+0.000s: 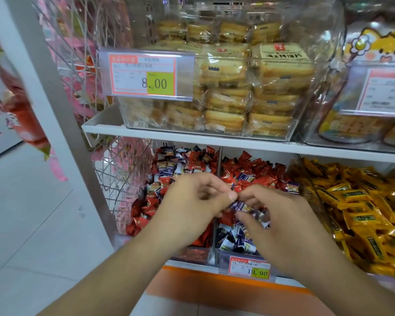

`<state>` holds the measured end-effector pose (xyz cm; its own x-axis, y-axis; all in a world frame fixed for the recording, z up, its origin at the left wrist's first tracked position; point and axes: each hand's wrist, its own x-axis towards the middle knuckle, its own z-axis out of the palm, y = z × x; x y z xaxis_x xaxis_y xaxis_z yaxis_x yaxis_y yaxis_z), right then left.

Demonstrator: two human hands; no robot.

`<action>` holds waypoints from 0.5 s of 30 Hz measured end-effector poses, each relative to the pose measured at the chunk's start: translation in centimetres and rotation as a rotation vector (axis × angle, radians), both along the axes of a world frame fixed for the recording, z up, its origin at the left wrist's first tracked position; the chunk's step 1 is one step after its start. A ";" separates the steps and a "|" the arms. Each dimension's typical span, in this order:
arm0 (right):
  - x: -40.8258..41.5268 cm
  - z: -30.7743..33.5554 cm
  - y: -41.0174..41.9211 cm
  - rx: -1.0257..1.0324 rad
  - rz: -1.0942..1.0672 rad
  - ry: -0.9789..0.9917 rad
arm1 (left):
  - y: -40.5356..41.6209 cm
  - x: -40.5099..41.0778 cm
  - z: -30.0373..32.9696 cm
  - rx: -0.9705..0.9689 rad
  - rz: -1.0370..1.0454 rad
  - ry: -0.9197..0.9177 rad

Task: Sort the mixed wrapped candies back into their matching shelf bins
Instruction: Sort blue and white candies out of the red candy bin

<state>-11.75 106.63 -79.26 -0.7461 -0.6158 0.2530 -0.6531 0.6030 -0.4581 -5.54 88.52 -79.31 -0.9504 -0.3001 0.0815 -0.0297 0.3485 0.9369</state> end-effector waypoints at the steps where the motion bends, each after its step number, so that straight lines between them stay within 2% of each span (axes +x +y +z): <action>1: -0.4 -0.1 0.3 0.052 -0.040 0.005 | -0.5 -0.3 -0.5 -0.062 0.022 -0.002; 4: -1.3 -0.2 1.0 0.243 -0.149 -0.029 | -3.3 -1.5 -1.6 -0.354 0.186 -0.010; 6: -1.7 -0.3 1.2 0.268 -0.175 -0.055 | -5.6 -2.4 -2.4 -0.504 0.268 -0.010; 9: -2.0 -0.4 1.1 0.255 -0.162 -0.060 | -8.0 -3.8 -3.7 -0.675 0.244 -0.095; 11: -2.0 -0.6 0.9 0.250 -0.156 -0.062 | -8.7 -4.6 -4.5 -0.735 0.208 -0.150; 15: -2.2 -0.8 0.6 0.232 -0.134 -0.081 | -9.1 -5.7 -5.4 -0.803 0.223 -0.132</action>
<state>-13.97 107.26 -80.08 -0.8368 -0.5450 0.0527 -0.5274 0.7763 -0.3453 -11.25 79.46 -84.69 -0.8926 -0.3801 0.2425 -0.2688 0.8804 0.3907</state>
